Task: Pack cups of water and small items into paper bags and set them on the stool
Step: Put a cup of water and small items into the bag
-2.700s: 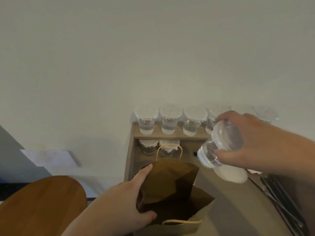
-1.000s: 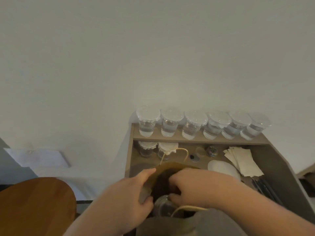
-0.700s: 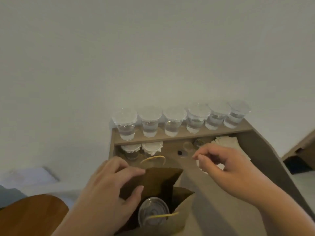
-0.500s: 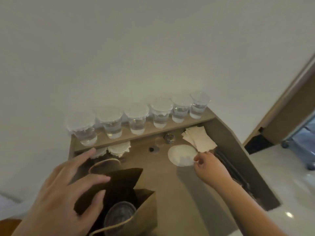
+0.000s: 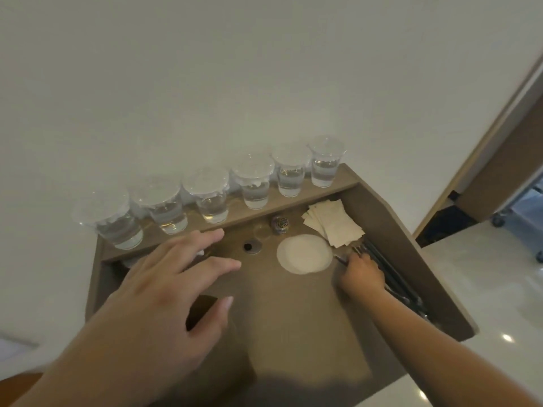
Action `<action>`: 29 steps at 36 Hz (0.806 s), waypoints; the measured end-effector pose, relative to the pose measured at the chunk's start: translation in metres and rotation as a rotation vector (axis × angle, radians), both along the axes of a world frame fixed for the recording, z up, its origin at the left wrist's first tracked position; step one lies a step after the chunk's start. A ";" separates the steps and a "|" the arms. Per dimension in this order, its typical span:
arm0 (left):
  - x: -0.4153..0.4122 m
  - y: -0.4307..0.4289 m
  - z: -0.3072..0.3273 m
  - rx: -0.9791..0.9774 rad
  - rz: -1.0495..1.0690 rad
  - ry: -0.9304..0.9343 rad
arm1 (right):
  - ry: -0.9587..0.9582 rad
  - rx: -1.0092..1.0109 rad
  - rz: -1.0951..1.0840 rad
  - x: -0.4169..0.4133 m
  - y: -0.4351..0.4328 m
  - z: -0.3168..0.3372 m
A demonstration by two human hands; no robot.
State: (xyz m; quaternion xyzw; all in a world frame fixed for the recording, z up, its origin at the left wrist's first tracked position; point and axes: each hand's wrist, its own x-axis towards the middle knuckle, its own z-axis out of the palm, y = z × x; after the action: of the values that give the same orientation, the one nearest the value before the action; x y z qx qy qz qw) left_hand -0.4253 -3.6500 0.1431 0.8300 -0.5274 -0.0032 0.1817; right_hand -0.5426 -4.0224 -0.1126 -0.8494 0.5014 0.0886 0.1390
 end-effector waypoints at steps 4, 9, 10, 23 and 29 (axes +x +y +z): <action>-0.001 -0.002 -0.001 -0.021 0.006 0.005 | 0.015 -0.049 0.028 -0.003 -0.010 -0.003; -0.001 0.003 0.004 -0.095 -0.003 0.007 | -0.087 -0.062 0.069 -0.005 -0.009 0.032; -0.001 0.005 0.007 -0.119 0.001 0.007 | -0.138 -0.067 0.080 -0.006 -0.003 0.051; 0.007 0.093 0.022 -0.187 0.292 0.298 | -1.396 0.212 0.616 -0.021 0.193 0.309; 0.013 0.123 -0.011 0.142 0.344 0.309 | -0.966 0.362 0.854 0.022 0.251 0.294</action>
State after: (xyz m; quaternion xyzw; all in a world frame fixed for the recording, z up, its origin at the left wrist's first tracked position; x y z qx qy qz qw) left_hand -0.4121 -3.5272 0.1319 0.9079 -0.3427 -0.1363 0.1994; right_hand -0.5209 -3.7712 0.1811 -0.8807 -0.0201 -0.1719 0.4409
